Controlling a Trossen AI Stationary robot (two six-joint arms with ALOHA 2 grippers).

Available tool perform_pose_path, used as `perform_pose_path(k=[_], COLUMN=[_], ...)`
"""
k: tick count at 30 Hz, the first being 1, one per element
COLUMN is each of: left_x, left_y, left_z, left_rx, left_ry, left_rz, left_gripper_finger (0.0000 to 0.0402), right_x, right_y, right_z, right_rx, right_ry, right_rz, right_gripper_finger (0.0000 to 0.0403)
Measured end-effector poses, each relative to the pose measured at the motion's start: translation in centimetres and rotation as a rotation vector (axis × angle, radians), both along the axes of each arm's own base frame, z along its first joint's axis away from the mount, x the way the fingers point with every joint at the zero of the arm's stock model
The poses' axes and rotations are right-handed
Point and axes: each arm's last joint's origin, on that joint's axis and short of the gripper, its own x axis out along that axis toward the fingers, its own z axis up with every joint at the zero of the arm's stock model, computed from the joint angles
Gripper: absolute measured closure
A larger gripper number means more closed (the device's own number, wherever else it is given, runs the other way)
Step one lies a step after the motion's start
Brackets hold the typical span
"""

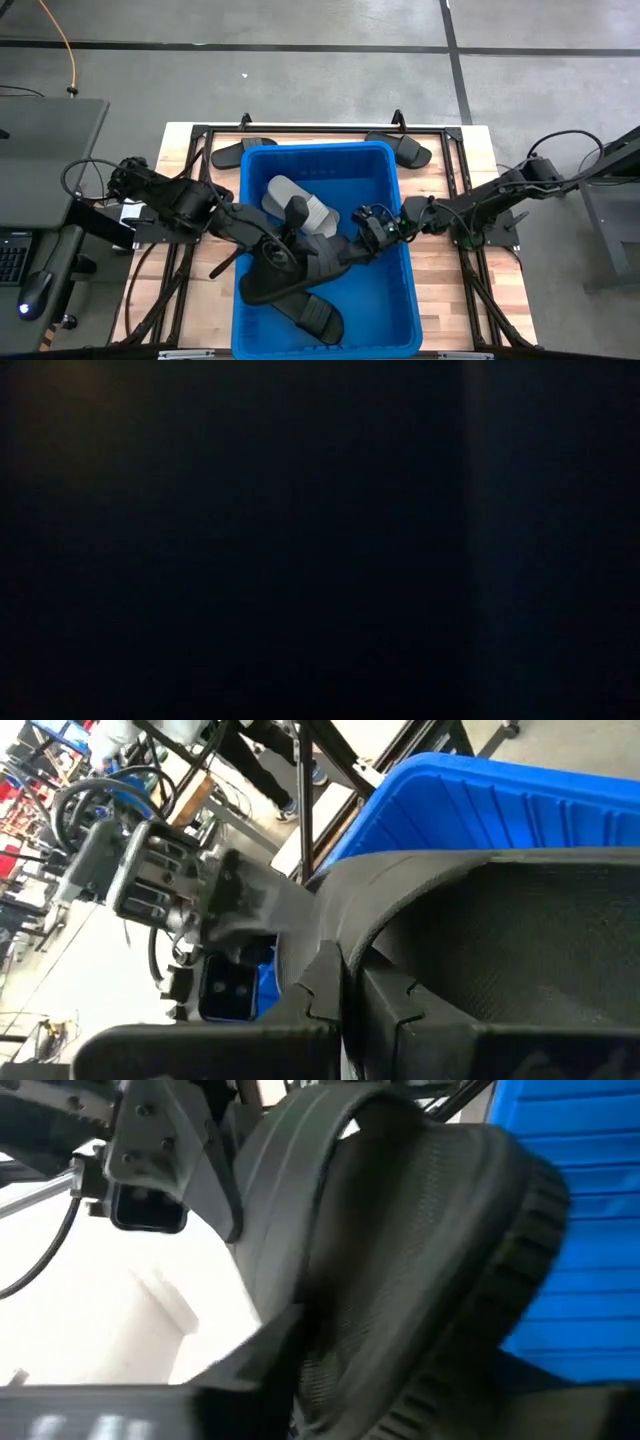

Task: Pick and place slides into bin
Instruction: Put the bottom black slipper into the blue bin

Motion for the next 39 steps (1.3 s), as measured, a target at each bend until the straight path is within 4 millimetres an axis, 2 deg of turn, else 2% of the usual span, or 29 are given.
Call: perform_pose_path(k=[5,6,14,19,23,27,31,36,39], left_x=[-0.2,-0.2,-0.3,-0.8,-1.8,-3.7,-5.2,-7.4,-8.4], left_y=[0.1,0.1,0.1,0.4,0.9,1.7,2.5,3.8,4.3], left_z=[-0.3,-0.4,-0.6,-1.0,-1.4,-1.4,-1.7,-1.5,-1.1], left_rx=[-0.003,0.003,-0.07,-0.161,-0.192,-0.163,-0.08,0.072,0.107], left_ry=[0.036,0.05,0.08,0.126,0.209,0.271,0.317,0.231,0.18], left_rz=[0.013,0.016,0.064,0.185,0.257,0.392,0.526,0.849,0.932], left_gripper_finger=[0.0401,0.0401,0.0383,0.0333,0.0272,0.021,0.0166,0.0145,0.0142], right_x=[0.1,0.1,0.1,-0.3,-0.9,-2.0,-2.9,-3.7,-3.8], right_y=[-0.3,-0.3,-0.2,0.3,0.7,1.3,1.9,2.4,2.9], right_z=[-0.3,-0.4,-0.5,-0.3,-0.2,0.2,0.4,0.0,-0.1], right_rx=[-0.03,-0.042,-0.073,-0.069,-0.091,-0.118,-0.137,-0.117,-0.156], right_ry=[0.02,0.017,0.017,0.03,0.067,0.087,0.136,0.249,0.418], right_rz=[-0.017,-0.03,-0.06,-0.105,-0.151,-0.187,-0.286,-0.45,-0.44], right_gripper_finger=[0.0372,0.0382,0.0387,0.0387,0.0387,0.0388,0.0388,0.0388,0.0388])
